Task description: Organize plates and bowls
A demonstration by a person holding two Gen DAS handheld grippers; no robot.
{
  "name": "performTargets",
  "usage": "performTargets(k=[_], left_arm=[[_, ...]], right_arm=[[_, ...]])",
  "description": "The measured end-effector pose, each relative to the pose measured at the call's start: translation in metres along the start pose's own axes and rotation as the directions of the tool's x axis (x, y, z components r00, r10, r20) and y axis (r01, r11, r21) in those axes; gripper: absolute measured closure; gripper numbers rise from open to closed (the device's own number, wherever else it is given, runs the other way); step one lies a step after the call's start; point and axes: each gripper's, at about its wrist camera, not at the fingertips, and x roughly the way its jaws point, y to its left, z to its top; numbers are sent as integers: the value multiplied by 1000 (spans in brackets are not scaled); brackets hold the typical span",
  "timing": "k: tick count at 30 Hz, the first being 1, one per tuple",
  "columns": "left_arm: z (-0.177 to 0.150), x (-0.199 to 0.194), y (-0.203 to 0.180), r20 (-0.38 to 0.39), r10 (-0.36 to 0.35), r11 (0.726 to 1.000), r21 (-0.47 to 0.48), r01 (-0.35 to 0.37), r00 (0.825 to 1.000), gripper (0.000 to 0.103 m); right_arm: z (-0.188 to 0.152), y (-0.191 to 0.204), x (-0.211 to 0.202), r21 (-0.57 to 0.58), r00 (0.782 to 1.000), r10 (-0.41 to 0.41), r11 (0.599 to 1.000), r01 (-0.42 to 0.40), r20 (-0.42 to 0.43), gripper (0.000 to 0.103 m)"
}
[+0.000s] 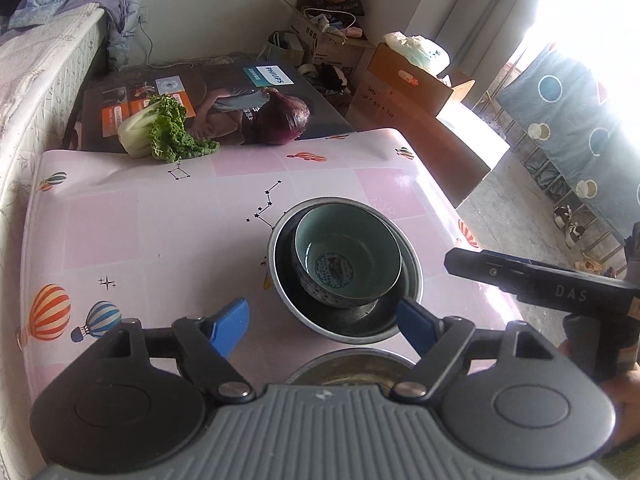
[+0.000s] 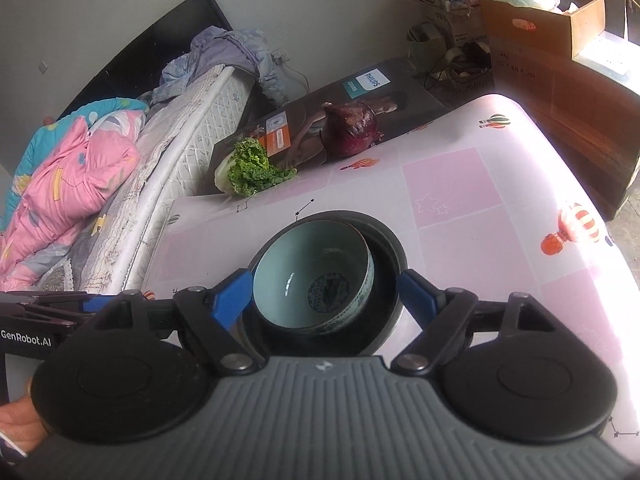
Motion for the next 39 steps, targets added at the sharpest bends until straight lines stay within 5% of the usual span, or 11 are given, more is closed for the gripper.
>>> performTargets(k=[7,9,14,26,34,39], left_arm=[[-62,-65,-20,154,41,996,72,-53,987,7],[-79,-76,-28,188,25,997,64,-37,982,7],[-119,-93,-41,208,-53,999,23,49,977,7],[-200,-125,-71,243,41,988,133,-76,969,0],[-238,-141,-70,257,45,988,135,-82,965,0],[-263,-152,-62,288,50,990,112,-86,956,0]], right_arm=[[-64,11,-100,-68,990,-42,996,51,131,12],[-88,13,-120,-67,987,-49,996,60,156,1],[-153,28,-159,-88,967,-169,978,189,192,1],[-239,74,-202,-181,923,-309,918,352,228,1],[-274,104,-221,-222,860,-405,849,480,311,1],[-290,100,-220,-196,883,-391,874,444,258,1]])
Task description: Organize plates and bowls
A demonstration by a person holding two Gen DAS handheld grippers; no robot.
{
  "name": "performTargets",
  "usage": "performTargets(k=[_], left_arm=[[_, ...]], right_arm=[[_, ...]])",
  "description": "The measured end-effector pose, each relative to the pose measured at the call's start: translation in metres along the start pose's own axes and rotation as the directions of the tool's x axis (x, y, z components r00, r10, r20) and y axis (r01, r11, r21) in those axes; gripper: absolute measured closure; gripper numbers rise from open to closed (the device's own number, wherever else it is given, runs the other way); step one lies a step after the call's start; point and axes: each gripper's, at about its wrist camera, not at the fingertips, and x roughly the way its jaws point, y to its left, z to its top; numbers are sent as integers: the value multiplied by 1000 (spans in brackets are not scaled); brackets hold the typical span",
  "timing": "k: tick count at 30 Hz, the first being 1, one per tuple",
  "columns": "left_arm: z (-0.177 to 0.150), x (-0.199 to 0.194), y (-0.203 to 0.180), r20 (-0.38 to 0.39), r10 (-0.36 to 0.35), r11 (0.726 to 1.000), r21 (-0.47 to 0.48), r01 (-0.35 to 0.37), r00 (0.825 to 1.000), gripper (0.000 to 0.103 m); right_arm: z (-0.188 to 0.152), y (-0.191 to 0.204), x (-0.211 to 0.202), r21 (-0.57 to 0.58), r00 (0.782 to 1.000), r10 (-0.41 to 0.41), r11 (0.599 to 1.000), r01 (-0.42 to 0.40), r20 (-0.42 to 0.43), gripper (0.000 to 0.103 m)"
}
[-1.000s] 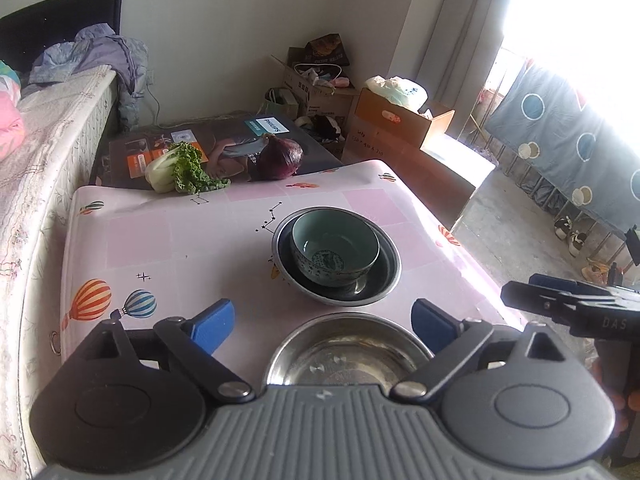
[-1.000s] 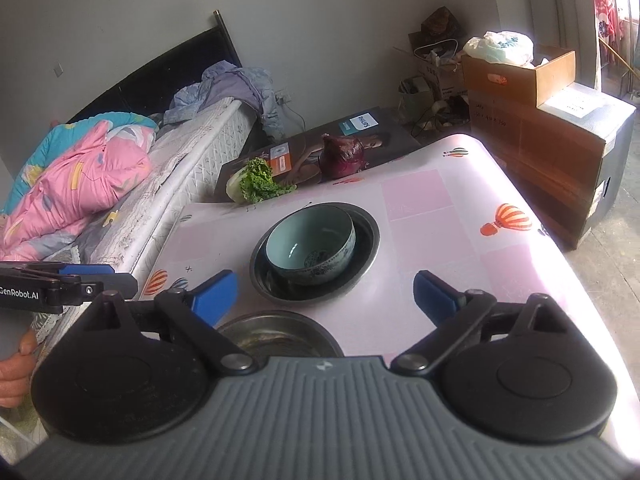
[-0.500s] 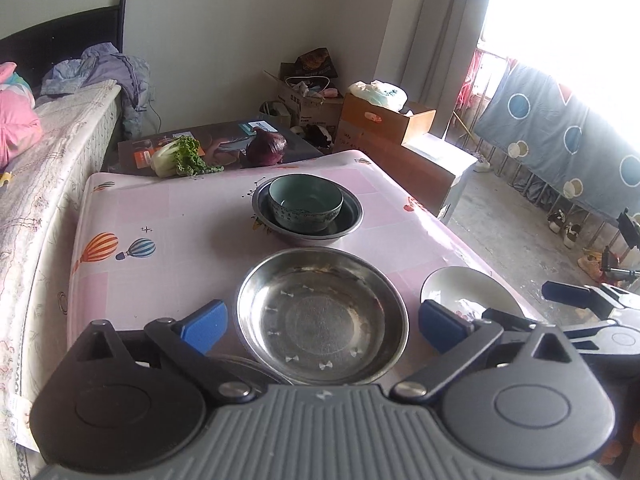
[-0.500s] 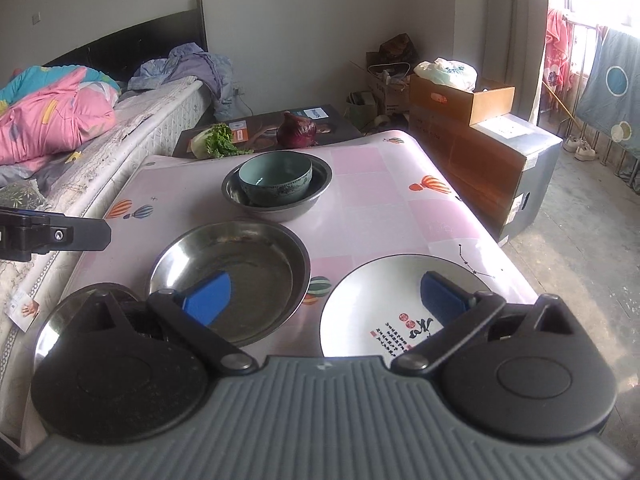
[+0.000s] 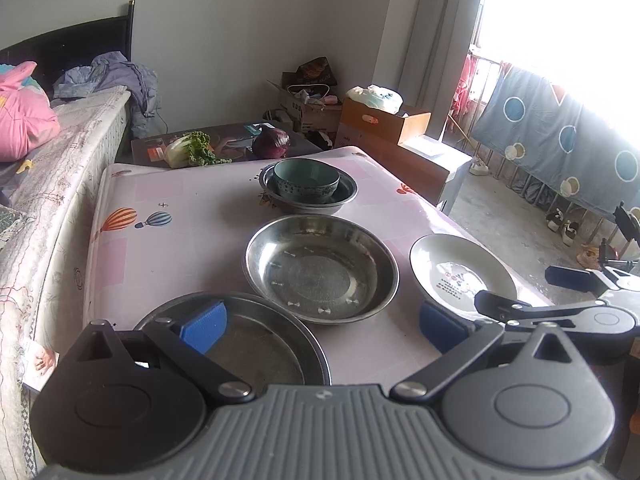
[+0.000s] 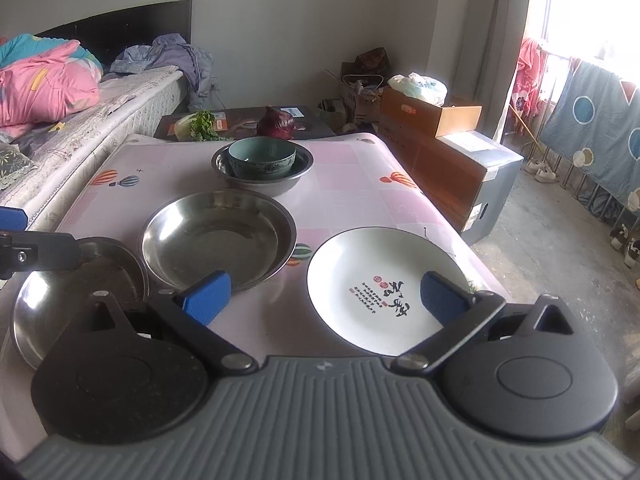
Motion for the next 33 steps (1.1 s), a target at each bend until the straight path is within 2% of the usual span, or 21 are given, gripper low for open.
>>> performTargets(k=[6,12,17,23,27,31,33], left_arm=[[-32,-17,13,-7,38,999,6,-38,999,0],[-49,-21,33,-16,73,997,16,-73,997,0],[-55,-19,48,-6,88,996,23,-88,996,0],[-77,-4,64,-66,179,984,29,-177,982,0],[-86,4,80,-100,190,981,-25,-193,977,0],[-86,12,92,-116,225,971,-56,-232,968,0],[-86,13,95,-111,241,967,-62,-249,964,0]], right_arm=[[-30,-3,-7,77,985,172,982,-172,-5,1],[-50,0,5,169,978,201,967,-191,-48,1],[-56,0,23,309,955,292,914,-263,-49,1],[-55,29,45,276,936,338,913,-301,-100,2],[-57,48,61,243,919,377,908,-342,-112,3],[-53,68,85,178,917,373,921,-348,-142,13],[-51,72,89,194,908,398,909,-370,-131,15]])
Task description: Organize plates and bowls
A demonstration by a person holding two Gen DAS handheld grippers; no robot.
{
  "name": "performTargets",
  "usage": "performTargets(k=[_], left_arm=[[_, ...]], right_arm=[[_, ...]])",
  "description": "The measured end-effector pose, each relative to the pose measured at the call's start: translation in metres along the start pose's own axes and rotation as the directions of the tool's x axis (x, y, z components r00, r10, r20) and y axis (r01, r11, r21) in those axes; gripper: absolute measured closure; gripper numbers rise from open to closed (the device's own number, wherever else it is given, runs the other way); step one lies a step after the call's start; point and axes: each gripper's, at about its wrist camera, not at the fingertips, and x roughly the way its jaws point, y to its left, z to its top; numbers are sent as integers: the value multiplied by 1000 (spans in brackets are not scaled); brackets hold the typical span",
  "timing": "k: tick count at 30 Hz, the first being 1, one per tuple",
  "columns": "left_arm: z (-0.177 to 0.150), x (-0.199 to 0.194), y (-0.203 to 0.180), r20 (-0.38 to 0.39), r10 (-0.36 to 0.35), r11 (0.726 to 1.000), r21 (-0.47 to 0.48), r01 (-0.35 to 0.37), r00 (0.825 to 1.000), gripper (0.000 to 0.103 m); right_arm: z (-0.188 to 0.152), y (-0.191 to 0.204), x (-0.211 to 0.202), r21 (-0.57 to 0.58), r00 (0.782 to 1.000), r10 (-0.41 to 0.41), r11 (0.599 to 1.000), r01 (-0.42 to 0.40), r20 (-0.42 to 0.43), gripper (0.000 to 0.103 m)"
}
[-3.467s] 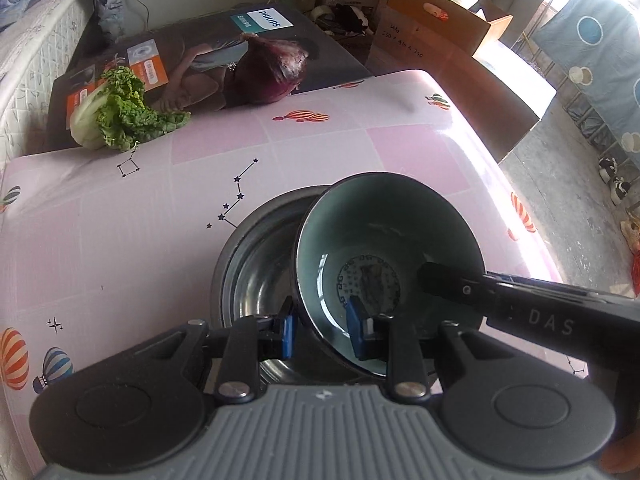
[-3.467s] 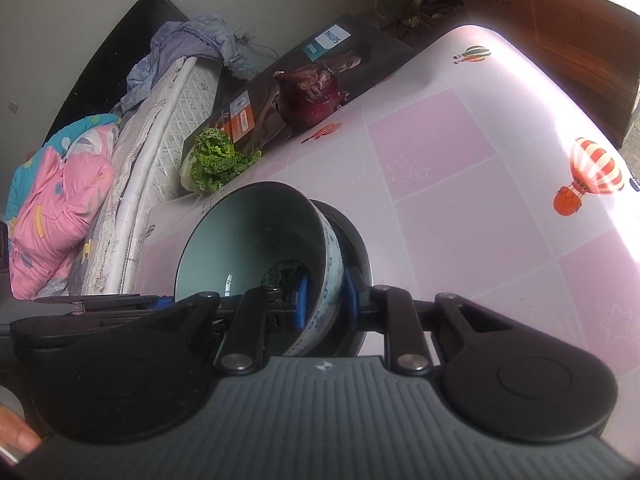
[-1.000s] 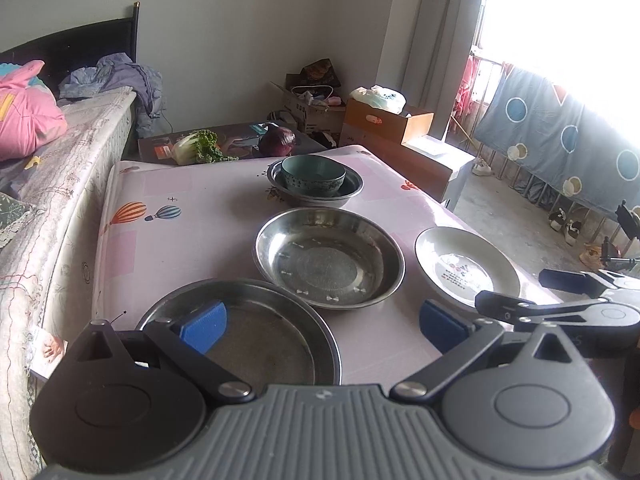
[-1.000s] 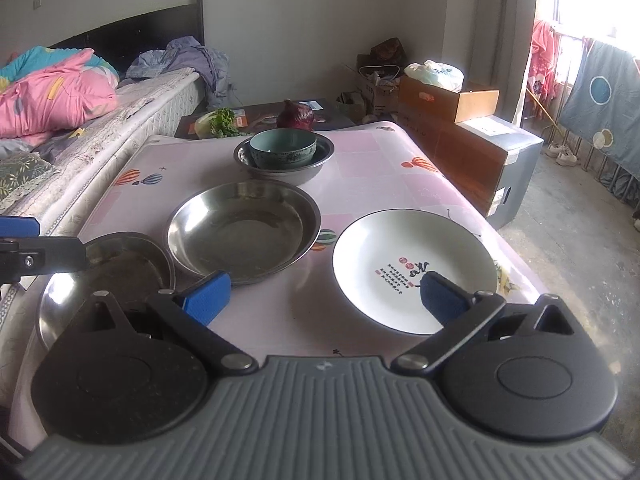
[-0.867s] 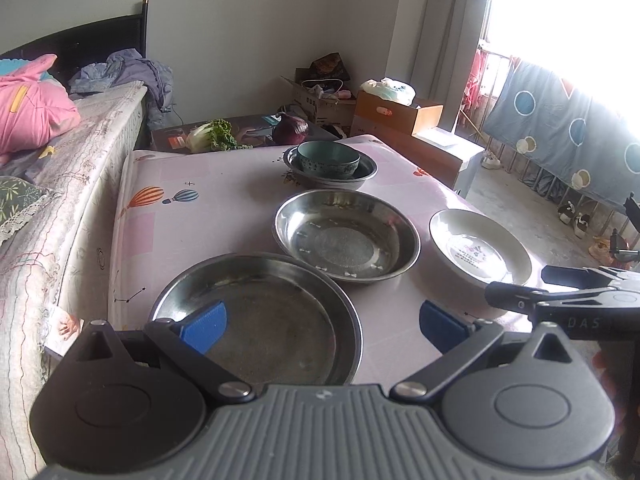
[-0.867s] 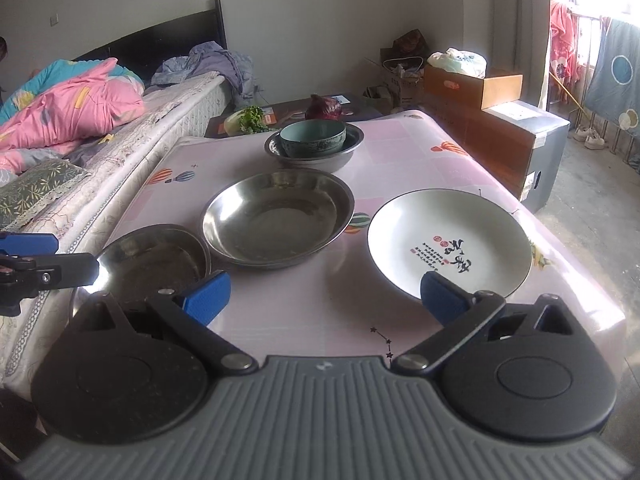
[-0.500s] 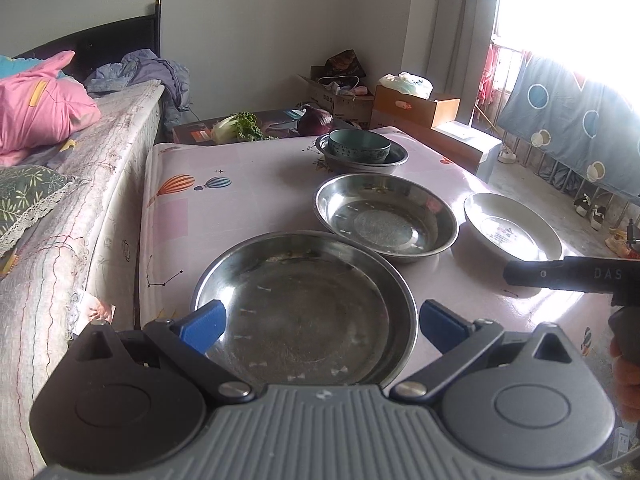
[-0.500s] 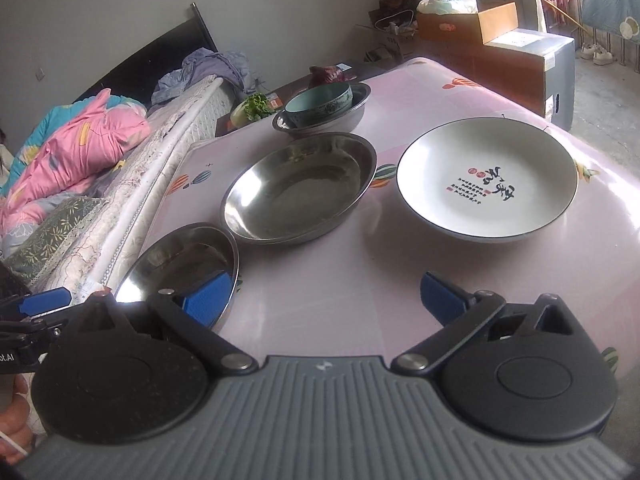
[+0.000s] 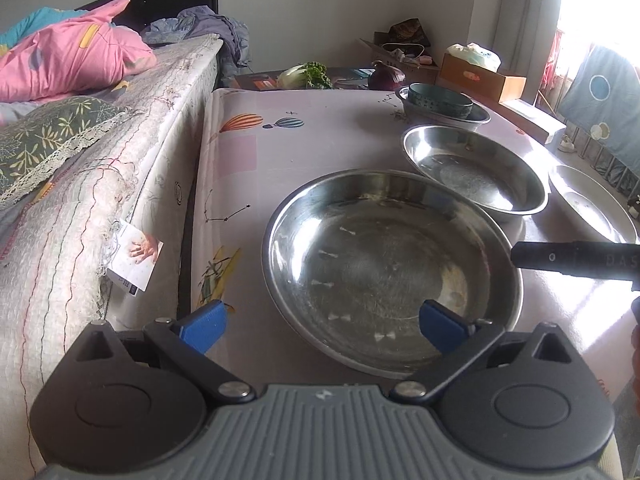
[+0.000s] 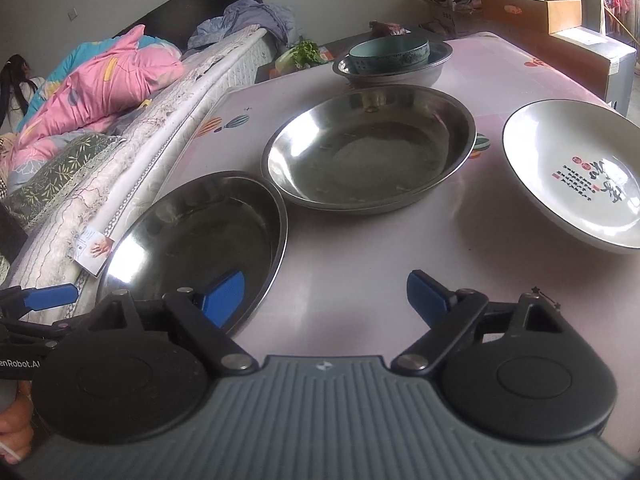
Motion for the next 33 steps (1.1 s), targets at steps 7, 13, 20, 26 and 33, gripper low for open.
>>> performTargets(k=[7,13,20,26,33], left_arm=[[-2,15,8,-41,-47,998,-32,45,998,5],[1,24,11,-50,-88,996,-38,86,995,12],[3,25,8,-57,-152,988,-51,149,987,17],[1,20,5,-67,-184,982,-56,181,981,17],[-8,7,-1,-74,-252,967,-57,249,965,17]], right_arm=[[-7,11,13,43,997,79,996,-78,-1,34],[-9,21,25,23,998,52,998,-51,-30,56],[-10,29,30,-7,997,60,998,-61,-53,81],[-14,29,21,-14,997,63,998,-64,-45,86],[-24,20,4,-1,997,52,999,-52,-49,87]])
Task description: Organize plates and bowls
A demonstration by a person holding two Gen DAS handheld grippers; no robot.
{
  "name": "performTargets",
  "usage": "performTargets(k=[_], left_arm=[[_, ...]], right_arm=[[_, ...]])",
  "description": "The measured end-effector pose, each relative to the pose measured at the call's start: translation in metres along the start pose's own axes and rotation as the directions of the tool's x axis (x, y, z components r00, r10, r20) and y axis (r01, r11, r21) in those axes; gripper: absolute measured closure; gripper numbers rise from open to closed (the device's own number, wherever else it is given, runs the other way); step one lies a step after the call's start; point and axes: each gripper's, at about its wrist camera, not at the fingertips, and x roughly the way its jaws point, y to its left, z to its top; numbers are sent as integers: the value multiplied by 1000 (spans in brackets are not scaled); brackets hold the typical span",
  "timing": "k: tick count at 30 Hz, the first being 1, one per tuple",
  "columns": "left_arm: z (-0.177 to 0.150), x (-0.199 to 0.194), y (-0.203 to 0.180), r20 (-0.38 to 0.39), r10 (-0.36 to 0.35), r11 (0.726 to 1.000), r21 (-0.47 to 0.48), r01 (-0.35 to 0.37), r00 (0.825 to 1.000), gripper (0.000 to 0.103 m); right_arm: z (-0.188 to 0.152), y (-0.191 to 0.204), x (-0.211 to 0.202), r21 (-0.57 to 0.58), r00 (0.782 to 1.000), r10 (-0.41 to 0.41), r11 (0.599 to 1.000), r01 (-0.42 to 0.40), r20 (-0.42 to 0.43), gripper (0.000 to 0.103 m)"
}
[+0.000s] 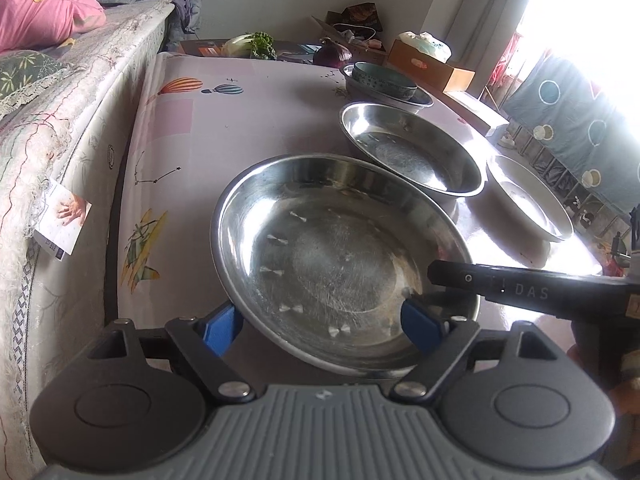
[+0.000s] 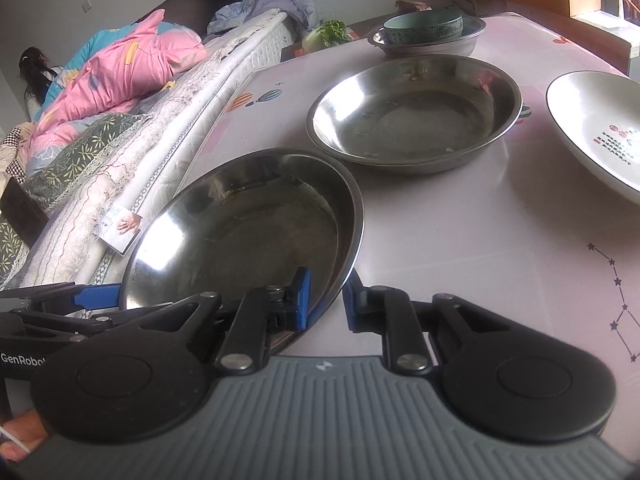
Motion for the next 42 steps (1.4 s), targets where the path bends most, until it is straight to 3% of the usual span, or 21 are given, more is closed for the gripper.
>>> performTargets(k=[14,19,21,25,32,37,39,42], left_arm=[[-6,-11,-5,24,59,998,10,-60,998,10],[-7,-5,-1,23,50,999,-15,-49,999,7],[-8,-3,1,23,41,999,-26,-41,999,7],[-9,0,1,28,34,999,-41,-33,999,4],[-9,11,2,8,23,997,-67,-23,1000,1],[-10,15,1,26,33,998,-48,-32,999,0],[-11,17,-1,32,44,999,-33,-42,999,0],[-11,18,-1,33,41,999,-26,-40,999,0]], right_arm=[[-11,-14,-21,42,999,-10,999,9,43,82],[-13,-21,-21,76,999,-15,997,11,41,68],[-14,-25,-20,90,999,-18,996,15,37,58],[-15,-29,-19,104,999,0,995,-4,42,53],[-14,-31,-17,134,996,66,988,-73,54,19],[-11,-37,-16,172,993,105,979,-114,56,12],[-10,-39,-14,182,991,124,974,-131,54,1],[-9,-36,-12,168,992,118,978,-125,48,1]])
